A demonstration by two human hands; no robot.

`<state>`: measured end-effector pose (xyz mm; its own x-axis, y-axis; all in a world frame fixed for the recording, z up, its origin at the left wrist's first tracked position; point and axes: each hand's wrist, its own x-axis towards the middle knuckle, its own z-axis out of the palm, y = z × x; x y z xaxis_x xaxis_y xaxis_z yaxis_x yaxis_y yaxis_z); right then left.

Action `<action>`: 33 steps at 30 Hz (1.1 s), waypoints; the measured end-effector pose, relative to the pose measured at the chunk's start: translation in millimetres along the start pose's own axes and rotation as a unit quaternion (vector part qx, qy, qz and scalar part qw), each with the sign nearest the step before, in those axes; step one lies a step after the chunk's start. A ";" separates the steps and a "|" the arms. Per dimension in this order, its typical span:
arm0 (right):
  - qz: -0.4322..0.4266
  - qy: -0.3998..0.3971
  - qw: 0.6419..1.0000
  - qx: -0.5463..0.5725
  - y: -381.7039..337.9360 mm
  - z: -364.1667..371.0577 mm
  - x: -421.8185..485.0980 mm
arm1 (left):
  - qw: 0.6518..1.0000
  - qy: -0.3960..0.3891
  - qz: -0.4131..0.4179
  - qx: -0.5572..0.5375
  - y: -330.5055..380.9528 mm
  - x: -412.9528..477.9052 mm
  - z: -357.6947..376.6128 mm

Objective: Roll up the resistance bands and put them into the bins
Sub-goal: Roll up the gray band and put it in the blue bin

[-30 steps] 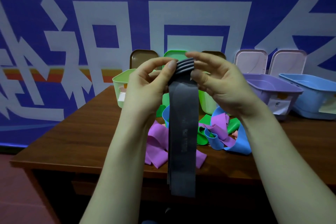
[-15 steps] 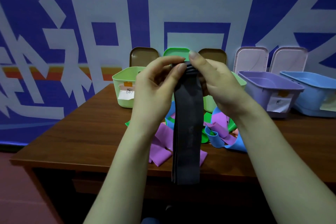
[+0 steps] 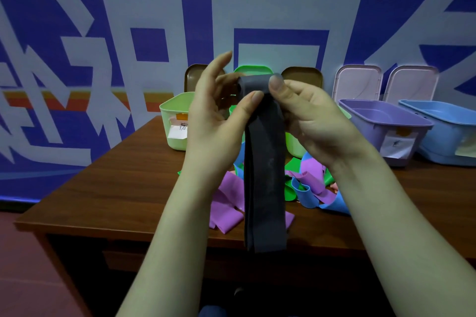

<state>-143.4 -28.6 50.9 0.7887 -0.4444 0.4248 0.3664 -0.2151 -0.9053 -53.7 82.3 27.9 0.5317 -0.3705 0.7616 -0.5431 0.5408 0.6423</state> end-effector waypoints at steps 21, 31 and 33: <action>-0.069 -0.077 0.994 0.028 -0.2 -11.9 -4.7 | 0.971 -0.056 -0.187 -0.137 3.5 0.8 -11.7; -0.142 -0.052 0.988 0.002 6.6 -13.2 -2.9 | 0.962 -0.120 -0.246 -0.016 17.8 -2.1 -16.0; -0.167 -0.045 0.985 -0.011 11.2 -13.6 -1.3 | 0.960 -0.098 -0.261 -0.012 22.7 -1.9 -12.1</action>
<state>-147.0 -42.3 40.3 0.6667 -0.2674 0.6957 0.6025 -0.3560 -0.7143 -59.1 104.4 40.0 0.5942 -0.7294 0.3391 -0.2190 0.2590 0.9407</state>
